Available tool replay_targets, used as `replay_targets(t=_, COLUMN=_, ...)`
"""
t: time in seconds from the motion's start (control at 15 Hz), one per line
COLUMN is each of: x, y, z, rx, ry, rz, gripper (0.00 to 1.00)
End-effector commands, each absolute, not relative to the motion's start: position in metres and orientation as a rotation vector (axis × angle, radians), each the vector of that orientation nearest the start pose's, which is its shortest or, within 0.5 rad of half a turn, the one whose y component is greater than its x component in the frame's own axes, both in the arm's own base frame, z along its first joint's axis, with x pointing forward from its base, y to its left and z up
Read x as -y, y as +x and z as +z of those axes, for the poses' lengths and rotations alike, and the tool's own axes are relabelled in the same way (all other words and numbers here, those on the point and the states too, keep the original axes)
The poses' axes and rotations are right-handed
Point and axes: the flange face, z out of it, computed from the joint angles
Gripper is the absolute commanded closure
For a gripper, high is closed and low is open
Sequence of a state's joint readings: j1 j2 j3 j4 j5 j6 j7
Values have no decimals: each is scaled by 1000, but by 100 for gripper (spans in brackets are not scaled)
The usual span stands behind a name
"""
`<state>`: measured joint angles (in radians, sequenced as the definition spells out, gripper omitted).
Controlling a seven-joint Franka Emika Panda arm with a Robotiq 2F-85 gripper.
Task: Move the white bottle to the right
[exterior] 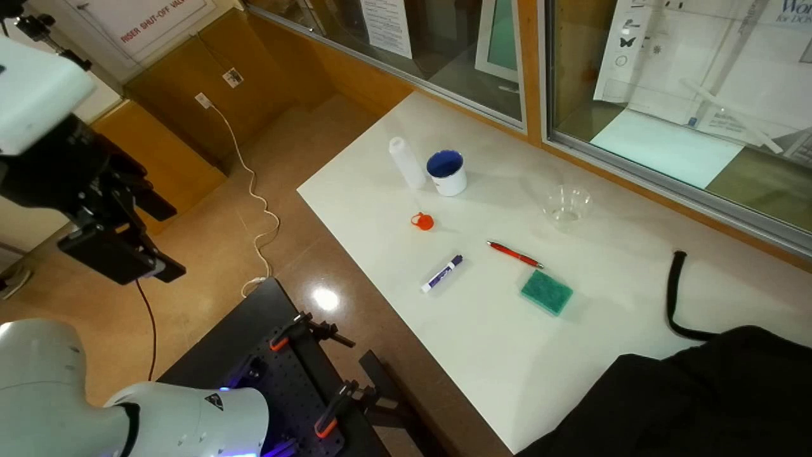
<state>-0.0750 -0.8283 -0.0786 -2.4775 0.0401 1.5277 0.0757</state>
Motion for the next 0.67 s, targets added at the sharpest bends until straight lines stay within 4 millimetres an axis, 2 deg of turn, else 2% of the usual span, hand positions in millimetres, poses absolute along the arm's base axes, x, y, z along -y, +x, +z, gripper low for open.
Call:
replay_targets(t=0.0, x=25, y=299, z=542, rx=-271, ry=-3034, rz=117, gripper=0)
replay_targets(t=0.13, x=5, y=310, z=540, rx=-228, ry=-3035, rz=70, gripper=0)
replay_targets(t=0.33, x=-35, y=329, z=530, rx=-129, ry=-3024, rz=1, gripper=0)
replay_targets(t=0.6, x=-85, y=363, z=512, rx=-45, ry=-2943, rz=-104, gripper=0)
